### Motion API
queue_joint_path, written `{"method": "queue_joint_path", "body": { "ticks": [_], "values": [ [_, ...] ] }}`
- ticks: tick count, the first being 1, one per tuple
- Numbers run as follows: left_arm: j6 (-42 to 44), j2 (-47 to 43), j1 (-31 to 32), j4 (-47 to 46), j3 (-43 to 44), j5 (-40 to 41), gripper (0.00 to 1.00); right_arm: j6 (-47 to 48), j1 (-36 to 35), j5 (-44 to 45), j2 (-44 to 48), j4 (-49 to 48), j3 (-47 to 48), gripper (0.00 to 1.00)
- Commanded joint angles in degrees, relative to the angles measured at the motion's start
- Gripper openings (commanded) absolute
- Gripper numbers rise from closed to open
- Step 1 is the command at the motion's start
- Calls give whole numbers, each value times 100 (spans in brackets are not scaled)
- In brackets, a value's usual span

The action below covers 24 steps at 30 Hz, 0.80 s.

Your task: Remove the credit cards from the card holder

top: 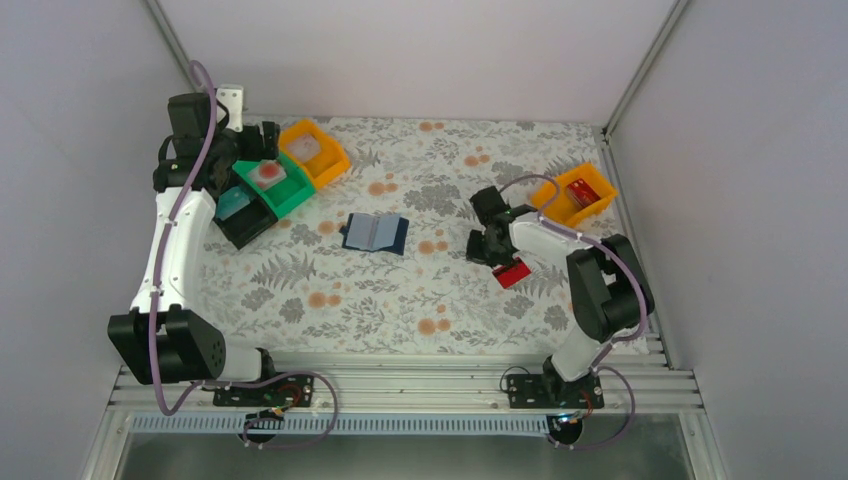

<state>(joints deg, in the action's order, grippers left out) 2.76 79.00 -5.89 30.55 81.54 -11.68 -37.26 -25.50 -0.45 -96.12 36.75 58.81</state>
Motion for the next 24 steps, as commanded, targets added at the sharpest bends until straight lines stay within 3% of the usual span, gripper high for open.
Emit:
{"method": "queue_joint_path", "body": {
  "ticks": [1, 14, 24],
  "values": [
    [47, 8, -17, 22, 169, 96, 100, -170, 12, 273, -30, 37, -317, 5],
    [22, 18, -17, 33, 191, 188, 100, -136, 966, 614, 239, -83, -1011, 4],
    [13, 39, -17, 48, 221, 245, 100, 58, 2724, 454, 1406, -495, -1821, 4]
  ]
}}
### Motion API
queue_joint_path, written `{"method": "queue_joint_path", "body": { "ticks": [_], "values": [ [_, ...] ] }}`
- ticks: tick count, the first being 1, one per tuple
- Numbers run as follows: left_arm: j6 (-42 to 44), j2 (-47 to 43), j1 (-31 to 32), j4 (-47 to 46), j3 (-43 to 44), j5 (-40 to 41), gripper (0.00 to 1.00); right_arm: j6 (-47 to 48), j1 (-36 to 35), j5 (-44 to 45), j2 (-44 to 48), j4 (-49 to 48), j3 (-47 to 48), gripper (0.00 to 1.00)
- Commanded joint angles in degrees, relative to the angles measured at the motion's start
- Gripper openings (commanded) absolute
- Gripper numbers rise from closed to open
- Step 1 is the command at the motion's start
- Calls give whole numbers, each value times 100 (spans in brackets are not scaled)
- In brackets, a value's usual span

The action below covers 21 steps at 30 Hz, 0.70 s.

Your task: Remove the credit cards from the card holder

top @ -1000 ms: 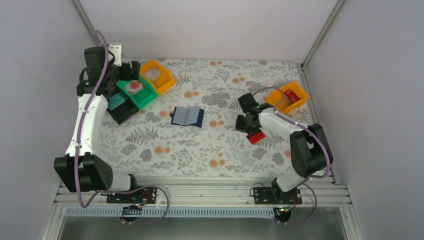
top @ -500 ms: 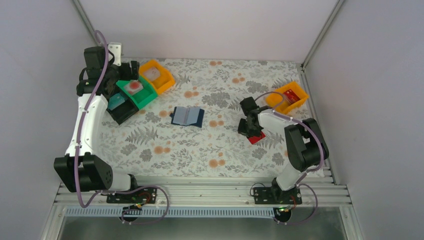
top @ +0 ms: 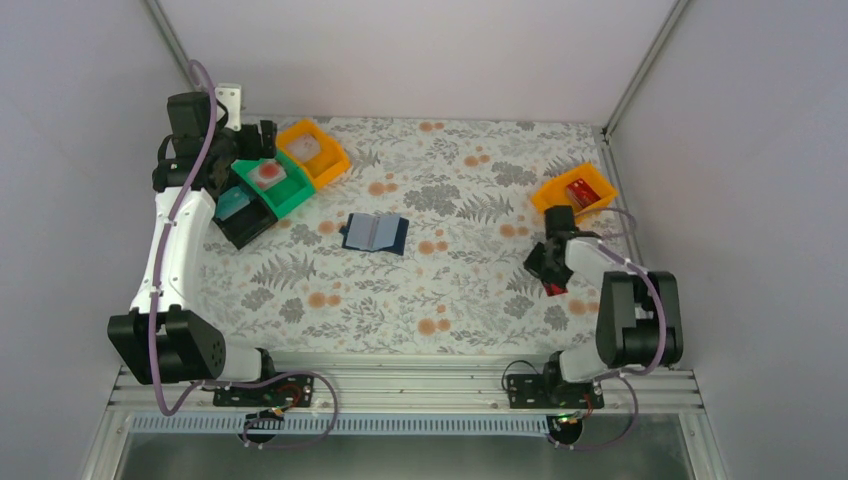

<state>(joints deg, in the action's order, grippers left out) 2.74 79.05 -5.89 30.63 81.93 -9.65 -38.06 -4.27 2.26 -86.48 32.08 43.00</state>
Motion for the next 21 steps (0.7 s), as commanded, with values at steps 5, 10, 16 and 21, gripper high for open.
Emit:
{"method": "queue_joint_path", "body": {
  "ticks": [5, 10, 16, 21],
  "values": [
    [26, 15, -17, 57, 196, 103, 100, 321, 1075, 210, 935, 267, 27, 4],
    [33, 13, -17, 83, 237, 127, 100, 37, 1061, -745, 1336, -40, -197, 4],
    [44, 3, -17, 84, 220, 131, 100, -250, 1027, -957, 1442, -503, -699, 4],
    [58, -32, -17, 114, 194, 126, 100, -273, 937, -887, 1085, -446, -786, 4]
  ]
}}
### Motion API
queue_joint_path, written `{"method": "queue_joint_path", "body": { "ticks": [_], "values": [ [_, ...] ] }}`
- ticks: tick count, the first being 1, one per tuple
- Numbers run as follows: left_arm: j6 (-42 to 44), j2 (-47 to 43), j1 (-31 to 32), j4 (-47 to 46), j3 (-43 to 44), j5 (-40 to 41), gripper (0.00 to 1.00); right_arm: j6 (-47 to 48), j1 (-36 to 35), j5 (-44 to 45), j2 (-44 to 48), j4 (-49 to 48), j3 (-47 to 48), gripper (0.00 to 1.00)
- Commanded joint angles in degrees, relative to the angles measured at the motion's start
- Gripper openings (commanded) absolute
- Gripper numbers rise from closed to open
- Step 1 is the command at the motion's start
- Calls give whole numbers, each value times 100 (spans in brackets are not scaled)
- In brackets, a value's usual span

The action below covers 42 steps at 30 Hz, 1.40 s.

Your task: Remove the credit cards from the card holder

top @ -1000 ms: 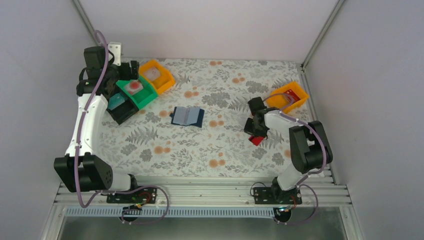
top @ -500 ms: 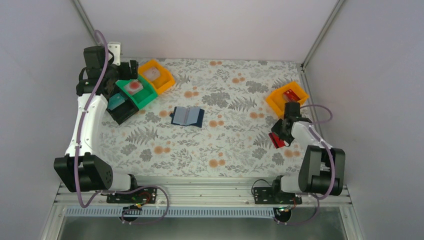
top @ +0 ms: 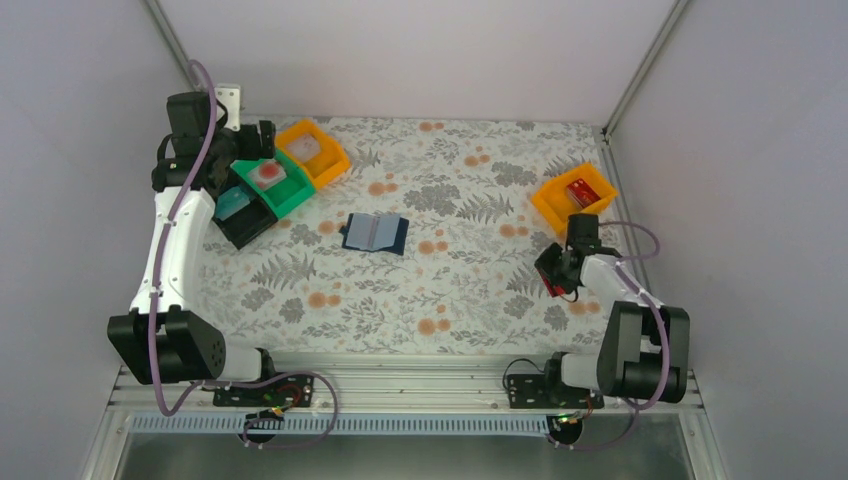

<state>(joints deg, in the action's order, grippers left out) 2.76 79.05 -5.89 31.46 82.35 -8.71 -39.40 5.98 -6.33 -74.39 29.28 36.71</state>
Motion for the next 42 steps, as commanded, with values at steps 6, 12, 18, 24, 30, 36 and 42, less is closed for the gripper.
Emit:
{"method": "queue_joint_path", "body": {
  "ticks": [6, 12, 18, 24, 30, 36, 42],
  "values": [
    [56, 33, -16, 79, 178, -129, 100, -591, -603, 143, -198, -235, -393, 4],
    [61, 76, -17, 105, 208, -135, 100, -732, -696, 660, -269, -76, -404, 4],
    [75, 84, -17, 109, 231, -13, 100, -590, -213, 1172, -553, -144, -391, 4],
    [85, 141, -12, 105, 244, 48, 100, -530, 168, 1280, -1256, -434, -100, 4],
    [107, 141, -17, 110, 265, 163, 100, -256, 752, 1574, -1469, -409, 67, 4],
    [110, 203, -17, 132, 306, 161, 100, 124, 1393, 1501, -1313, -442, 20, 4],
    [110, 224, -17, 141, 351, 136, 100, 736, 1271, 855, -912, -43, 485, 4]
  ]
}}
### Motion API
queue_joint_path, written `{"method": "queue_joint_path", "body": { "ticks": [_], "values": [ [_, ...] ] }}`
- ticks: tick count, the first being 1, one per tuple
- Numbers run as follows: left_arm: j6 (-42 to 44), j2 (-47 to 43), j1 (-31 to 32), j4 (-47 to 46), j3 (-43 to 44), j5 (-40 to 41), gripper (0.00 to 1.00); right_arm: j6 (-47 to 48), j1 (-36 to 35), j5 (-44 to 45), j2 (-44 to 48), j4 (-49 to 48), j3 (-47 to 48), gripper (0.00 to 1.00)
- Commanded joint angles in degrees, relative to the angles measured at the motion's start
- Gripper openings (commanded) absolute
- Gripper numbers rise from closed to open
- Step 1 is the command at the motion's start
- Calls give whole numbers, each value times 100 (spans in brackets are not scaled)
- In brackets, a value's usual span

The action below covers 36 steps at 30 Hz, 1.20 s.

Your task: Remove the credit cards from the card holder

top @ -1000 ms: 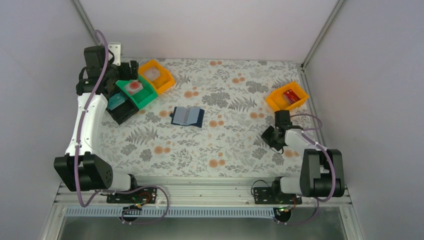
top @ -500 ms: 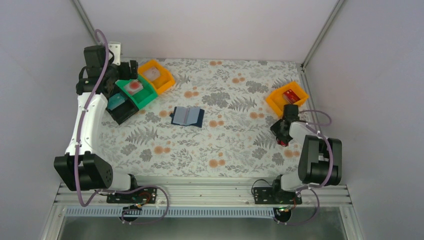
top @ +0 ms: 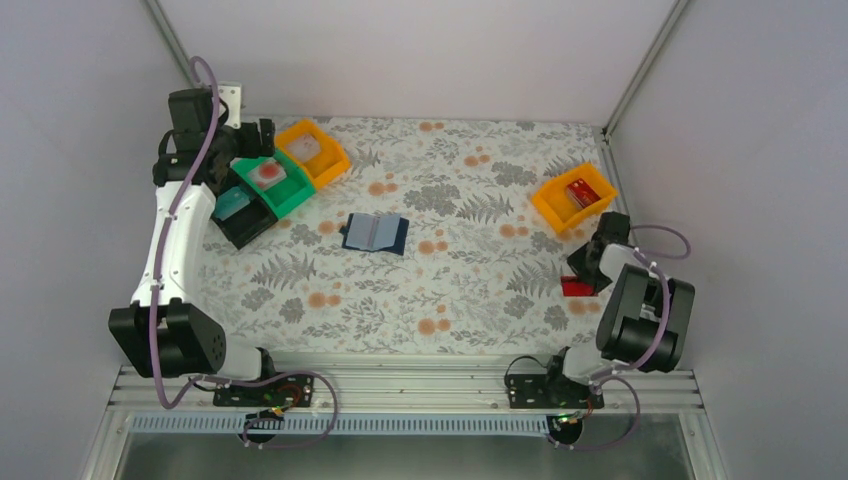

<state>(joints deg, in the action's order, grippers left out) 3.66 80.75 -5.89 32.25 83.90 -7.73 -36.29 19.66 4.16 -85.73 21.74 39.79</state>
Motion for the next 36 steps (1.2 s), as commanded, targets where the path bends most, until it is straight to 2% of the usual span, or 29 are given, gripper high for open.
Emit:
{"method": "queue_joint_path", "body": {
  "ticks": [1, 5, 8, 17, 22, 31, 36],
  "values": [
    [21, 47, -17, 69, 211, 84, 100, 349, -153, -321, 436, 765, 149, 4],
    [17, 29, -17, 105, 252, 248, 100, -154, -269, -819, 1501, 644, -506, 4],
    [33, 16, -17, 112, 222, 242, 100, -366, -264, -1153, 1863, 514, -942, 4],
    [48, 16, -17, 143, 178, 46, 100, -294, -311, -1474, 1596, 342, -1337, 4],
    [51, 24, -13, 150, 179, 60, 100, -315, -269, -1144, 936, 274, -1144, 4],
    [66, 50, -17, 168, 220, 95, 100, -361, 101, -948, 623, 62, -1279, 4],
    [68, 76, -17, 168, 244, 107, 100, -289, 143, -1105, 916, 94, -1368, 4]
  ]
}}
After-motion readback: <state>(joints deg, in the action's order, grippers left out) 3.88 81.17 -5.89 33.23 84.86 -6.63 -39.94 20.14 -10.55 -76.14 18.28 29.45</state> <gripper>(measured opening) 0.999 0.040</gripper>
